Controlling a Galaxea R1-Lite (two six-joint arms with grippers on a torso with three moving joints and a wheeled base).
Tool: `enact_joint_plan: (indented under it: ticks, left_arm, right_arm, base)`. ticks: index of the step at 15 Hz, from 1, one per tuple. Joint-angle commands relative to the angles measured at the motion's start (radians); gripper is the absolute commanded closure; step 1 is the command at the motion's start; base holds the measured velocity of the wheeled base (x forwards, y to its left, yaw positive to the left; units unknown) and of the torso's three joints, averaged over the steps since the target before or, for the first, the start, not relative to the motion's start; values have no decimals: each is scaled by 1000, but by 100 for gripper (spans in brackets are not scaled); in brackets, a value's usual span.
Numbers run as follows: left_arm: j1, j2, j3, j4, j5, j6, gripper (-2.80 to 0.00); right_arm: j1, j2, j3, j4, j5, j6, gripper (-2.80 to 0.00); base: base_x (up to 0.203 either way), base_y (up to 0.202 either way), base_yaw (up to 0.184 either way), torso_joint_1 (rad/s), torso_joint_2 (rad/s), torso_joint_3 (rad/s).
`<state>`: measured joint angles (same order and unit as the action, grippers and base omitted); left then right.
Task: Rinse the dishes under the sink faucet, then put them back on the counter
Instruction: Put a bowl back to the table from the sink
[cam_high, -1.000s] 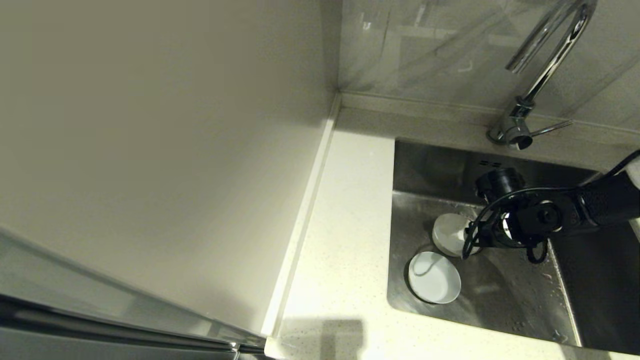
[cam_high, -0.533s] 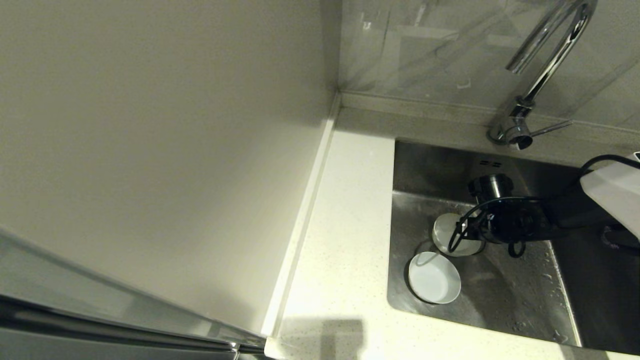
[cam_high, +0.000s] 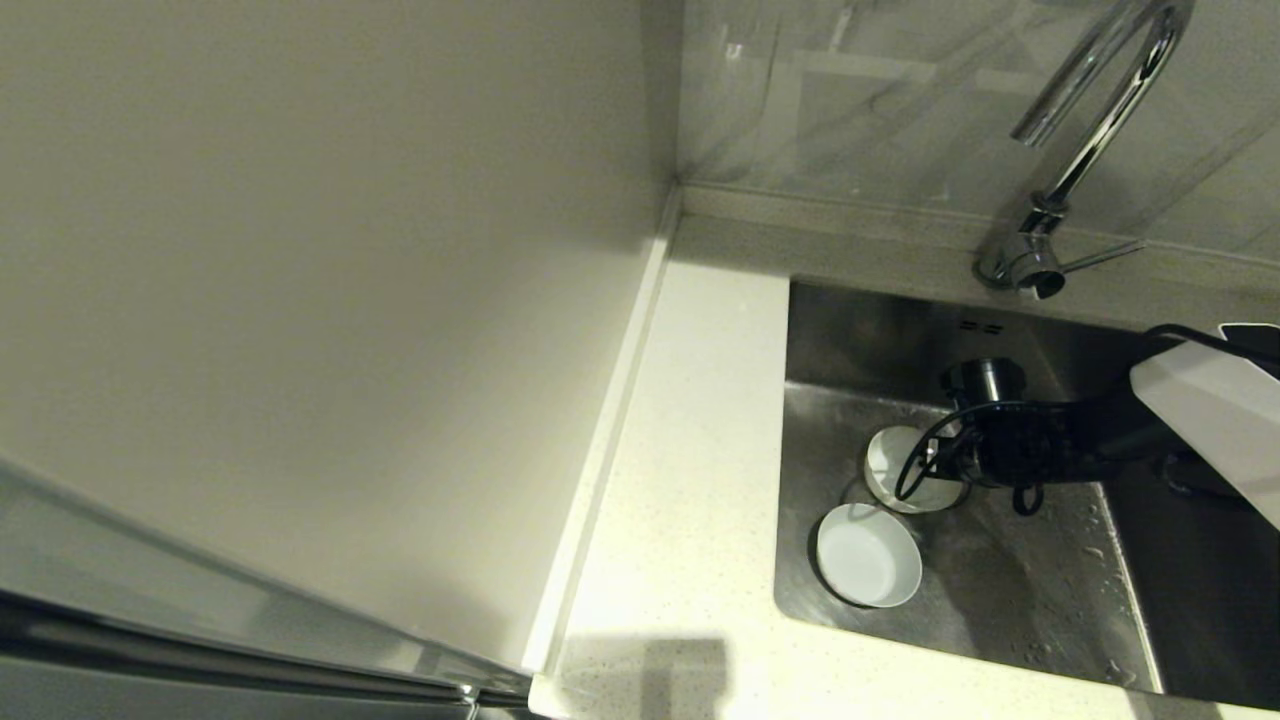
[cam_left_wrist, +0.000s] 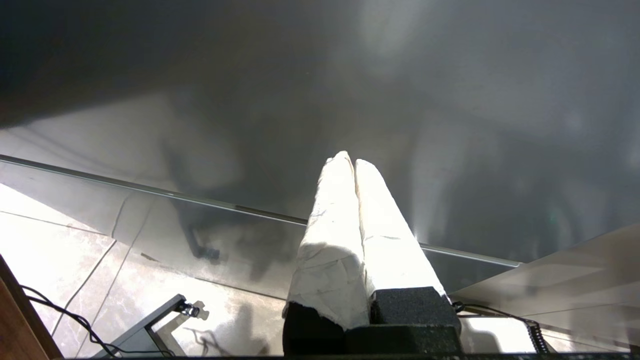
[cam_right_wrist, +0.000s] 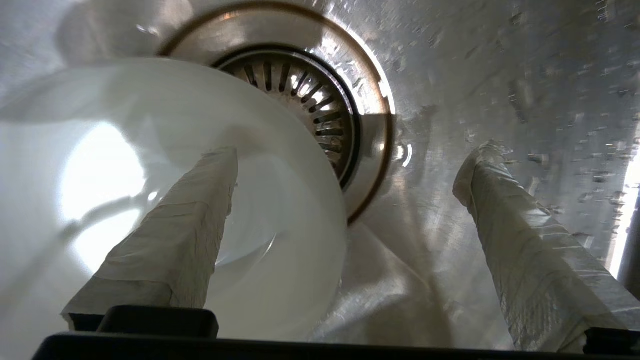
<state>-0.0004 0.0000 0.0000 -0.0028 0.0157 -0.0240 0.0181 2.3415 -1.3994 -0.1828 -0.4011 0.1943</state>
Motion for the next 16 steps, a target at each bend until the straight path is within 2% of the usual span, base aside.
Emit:
enact_joint_plan:
  ticks: [1,3,4,12,16]
  left_arm:
    - [-1,-3,0,0,0,-1,0]
    - [0,-3,0,0,0,-1,0]
    - [0,-3,0,0,1,-1,0]
    - [0,-3,0,0,0,-1,0]
    - [-1,-3,0,0,1,-1,0]
  right_arm:
    - [-4,31,-10,-1,-1,2,-280]
    - [-4,38,-9,-1,25,1,-280]
    - [-5,38,-9,-1,34,1,0]
    - [-11,-6,13,-1,62,-5,0]
    - [-43,-69,38,-5,55,-8,0]
  base:
    - [0,0,0,0,0,0]
    - [0,0,0,0,0,0]
    - [0,0,0,0,0,0]
    - [0,0,0,0,0,0]
    - [0,0,0,0,0,0]
